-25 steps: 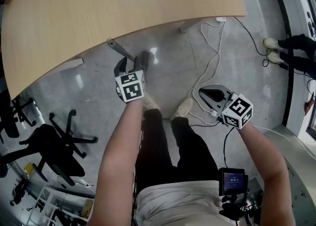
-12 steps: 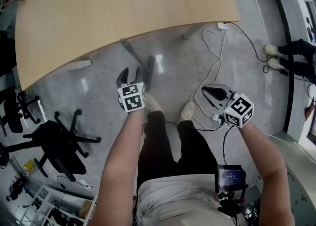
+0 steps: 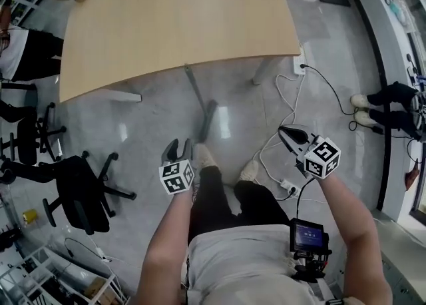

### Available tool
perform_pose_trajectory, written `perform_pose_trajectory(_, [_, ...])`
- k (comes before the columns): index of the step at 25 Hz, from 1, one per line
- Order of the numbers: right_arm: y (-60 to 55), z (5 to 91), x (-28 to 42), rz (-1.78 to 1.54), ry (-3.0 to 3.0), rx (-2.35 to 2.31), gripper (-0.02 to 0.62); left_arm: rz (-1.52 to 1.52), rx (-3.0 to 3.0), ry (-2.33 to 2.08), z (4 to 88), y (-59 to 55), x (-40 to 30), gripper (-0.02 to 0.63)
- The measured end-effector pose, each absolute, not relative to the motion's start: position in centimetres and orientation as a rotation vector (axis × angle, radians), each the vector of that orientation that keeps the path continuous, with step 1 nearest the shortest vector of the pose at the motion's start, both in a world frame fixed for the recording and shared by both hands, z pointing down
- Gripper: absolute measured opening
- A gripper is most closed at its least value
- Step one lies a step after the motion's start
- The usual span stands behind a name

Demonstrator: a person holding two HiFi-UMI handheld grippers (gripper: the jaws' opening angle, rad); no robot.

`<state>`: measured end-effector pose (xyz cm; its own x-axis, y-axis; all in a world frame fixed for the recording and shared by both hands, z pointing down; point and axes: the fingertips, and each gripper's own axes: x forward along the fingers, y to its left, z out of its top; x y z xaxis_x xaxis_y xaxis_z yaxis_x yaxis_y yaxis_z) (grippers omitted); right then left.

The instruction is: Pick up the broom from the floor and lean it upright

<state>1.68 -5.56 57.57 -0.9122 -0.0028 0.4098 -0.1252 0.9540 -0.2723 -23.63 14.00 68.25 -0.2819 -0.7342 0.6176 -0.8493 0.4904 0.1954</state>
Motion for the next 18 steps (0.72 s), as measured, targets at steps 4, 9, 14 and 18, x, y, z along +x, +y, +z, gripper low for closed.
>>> perform_pose_trajectory(4, [-6.0,54.6,3.2,0.371,-2.729,0.055,0.018,0.135,1.296,-2.126,64.0,16.6,-21.0,0.173])
perform_pose_trajectory(9, [-5.9,51.6,3.3,0.32,-2.745,0.016,0.018,0.073,1.383,-2.098,59.4,18.6,-17.4,0.141])
perform_pose_trajectory(14, [-3.6,48.3,3.9,0.4,-2.789,-0.096,0.018,0.028,1.531,-2.145,54.3,19.9,-14.3,0.023])
perform_pose_trajectory(18, [-1.5,46.4,4.8,0.43,-2.834,-0.103,0.017,0.005,1.653,-2.166,51.0,20.6,-13.3,0.012])
